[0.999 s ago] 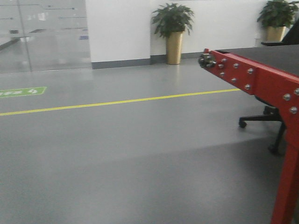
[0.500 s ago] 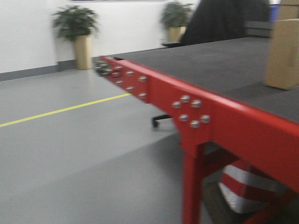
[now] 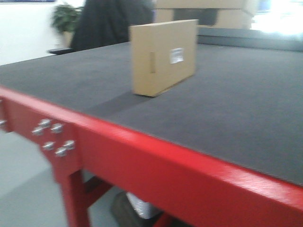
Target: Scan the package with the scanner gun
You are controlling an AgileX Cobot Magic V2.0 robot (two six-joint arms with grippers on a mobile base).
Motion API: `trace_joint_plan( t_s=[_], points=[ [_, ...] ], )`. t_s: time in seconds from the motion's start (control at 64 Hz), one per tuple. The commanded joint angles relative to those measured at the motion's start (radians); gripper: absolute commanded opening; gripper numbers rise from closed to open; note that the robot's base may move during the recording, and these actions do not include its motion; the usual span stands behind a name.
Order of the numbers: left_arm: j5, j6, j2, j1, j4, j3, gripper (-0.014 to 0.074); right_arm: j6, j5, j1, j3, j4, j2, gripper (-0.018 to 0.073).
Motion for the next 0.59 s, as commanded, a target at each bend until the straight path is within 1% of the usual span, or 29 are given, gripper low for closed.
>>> trace_joint_plan(
  t_s=[0.0, 0.265, 0.406, 0.578],
  points=[
    [-0.017, -0.008, -0.004, -0.004, 0.001, -0.004, -0.0111, -0.002, -0.016, -0.002, 0.0, -0.006, -0.003, -0.0158],
    [-0.017, -0.008, -0.004, -0.001, 0.001, -0.004, -0.0111, -0.002, -0.016, -0.002, 0.0, -0.006, -0.003, -0.0158],
    [-0.017, -0.008, -0.004, 0.012, 0.001, -0.004, -0.0111, -0.002, -0.016, -0.002, 0.0, -0.006, -0.003, -0.0158],
    [-0.017, -0.008, -0.004, 0.008, 0.001, -0.004, -0.0111, -0.002, -0.016, -0.002, 0.0, -0.006, -0.003, -0.0158]
  ],
)
